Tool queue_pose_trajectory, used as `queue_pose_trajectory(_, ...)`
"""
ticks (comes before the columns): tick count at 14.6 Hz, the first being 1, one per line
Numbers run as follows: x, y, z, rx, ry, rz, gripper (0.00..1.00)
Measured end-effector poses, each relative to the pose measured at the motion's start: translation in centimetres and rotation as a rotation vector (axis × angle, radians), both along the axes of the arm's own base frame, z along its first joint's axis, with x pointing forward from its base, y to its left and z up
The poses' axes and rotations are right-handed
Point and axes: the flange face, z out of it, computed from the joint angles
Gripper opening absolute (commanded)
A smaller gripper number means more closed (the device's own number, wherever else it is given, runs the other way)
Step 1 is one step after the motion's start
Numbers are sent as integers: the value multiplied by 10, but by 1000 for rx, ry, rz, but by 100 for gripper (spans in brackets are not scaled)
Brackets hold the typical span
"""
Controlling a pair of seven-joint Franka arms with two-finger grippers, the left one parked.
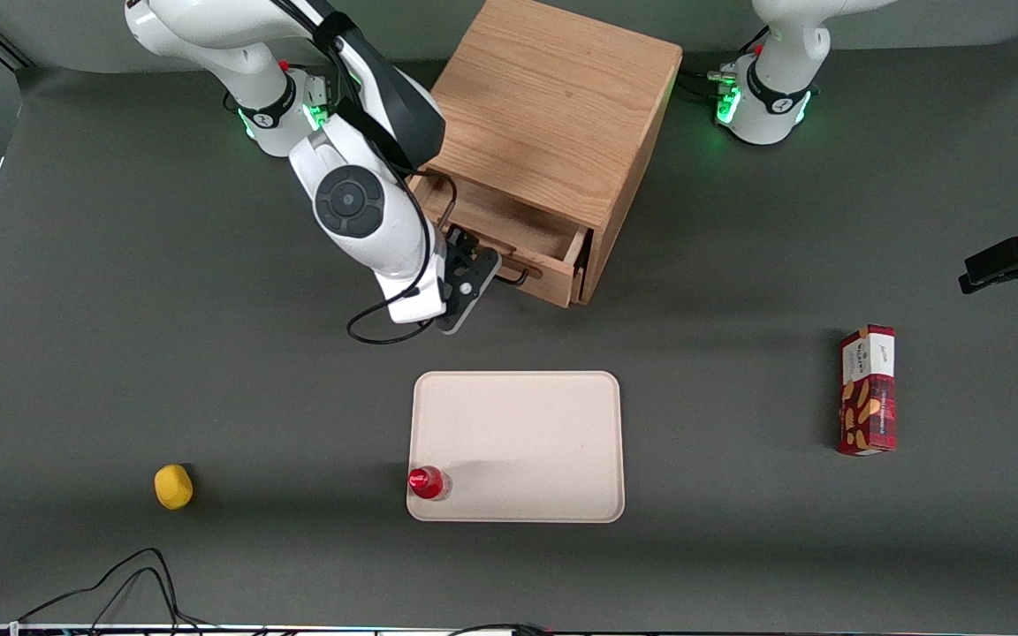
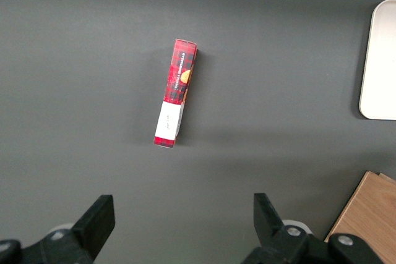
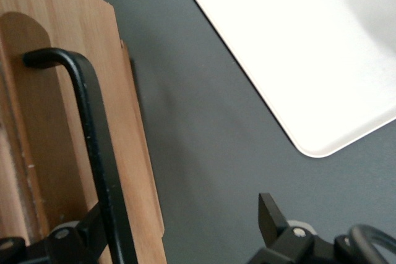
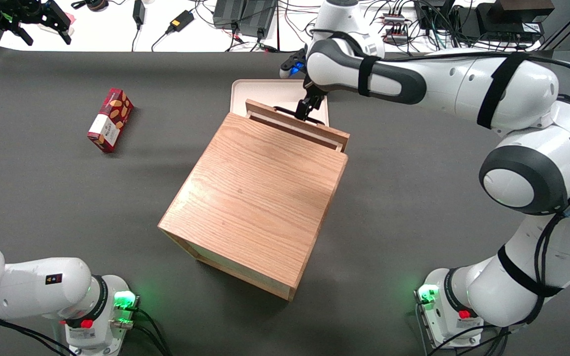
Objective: Open upper drawer
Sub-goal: 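Pull the handle with the right gripper, sliding the upper drawer outward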
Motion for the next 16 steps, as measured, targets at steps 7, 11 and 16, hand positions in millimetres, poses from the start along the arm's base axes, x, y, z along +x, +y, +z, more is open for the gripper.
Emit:
queue_pose_trajectory(7, 31, -29, 6, 17, -75, -64, 100)
queue_pose_trajectory(11, 44, -47, 7, 14, -101, -66, 100)
queue_pose_trajectory(16, 61, -69, 10, 17, -147, -87, 100)
